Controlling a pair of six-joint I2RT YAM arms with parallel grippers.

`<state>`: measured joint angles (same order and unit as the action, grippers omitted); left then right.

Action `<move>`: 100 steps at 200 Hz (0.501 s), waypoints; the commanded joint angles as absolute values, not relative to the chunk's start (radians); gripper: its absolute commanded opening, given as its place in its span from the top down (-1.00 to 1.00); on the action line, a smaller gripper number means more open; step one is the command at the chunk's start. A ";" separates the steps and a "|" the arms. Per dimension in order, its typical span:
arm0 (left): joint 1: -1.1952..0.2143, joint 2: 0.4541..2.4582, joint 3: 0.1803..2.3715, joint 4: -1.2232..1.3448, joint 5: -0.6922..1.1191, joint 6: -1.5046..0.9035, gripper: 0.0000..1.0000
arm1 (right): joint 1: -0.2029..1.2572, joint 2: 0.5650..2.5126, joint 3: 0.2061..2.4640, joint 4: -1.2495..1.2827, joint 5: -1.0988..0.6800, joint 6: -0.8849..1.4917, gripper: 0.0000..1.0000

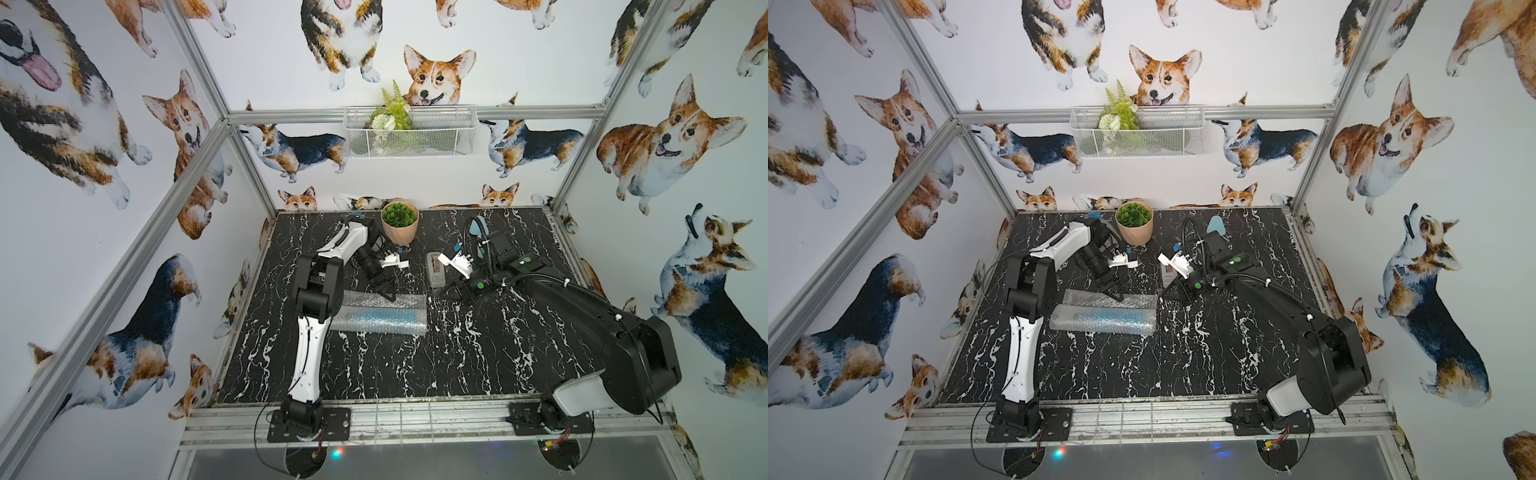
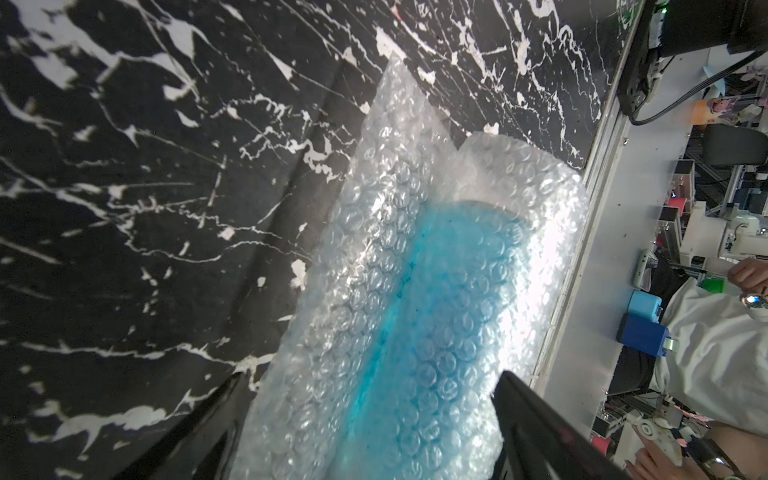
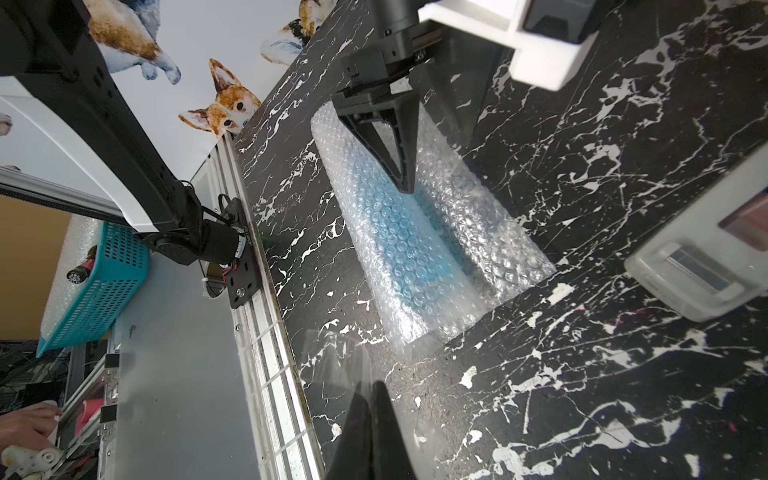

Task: Wrap wine bottles in bubble wrap
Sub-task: Adjust the bubble wrap at the center of the board.

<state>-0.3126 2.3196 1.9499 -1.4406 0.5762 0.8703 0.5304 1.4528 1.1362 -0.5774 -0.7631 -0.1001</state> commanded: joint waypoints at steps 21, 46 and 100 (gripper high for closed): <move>-0.312 2.343 1.986 -1.474 0.570 0.900 -0.90 | 0.543 1.461 1.141 -0.553 -0.790 -0.100 1.00; -0.321 2.325 1.987 -1.457 0.572 0.876 -0.91 | 0.551 1.466 1.143 -0.543 -0.796 -0.094 1.00; -0.318 2.014 1.804 -1.294 0.756 0.845 -0.97 | 0.587 1.483 1.152 -0.513 -0.832 -0.127 1.00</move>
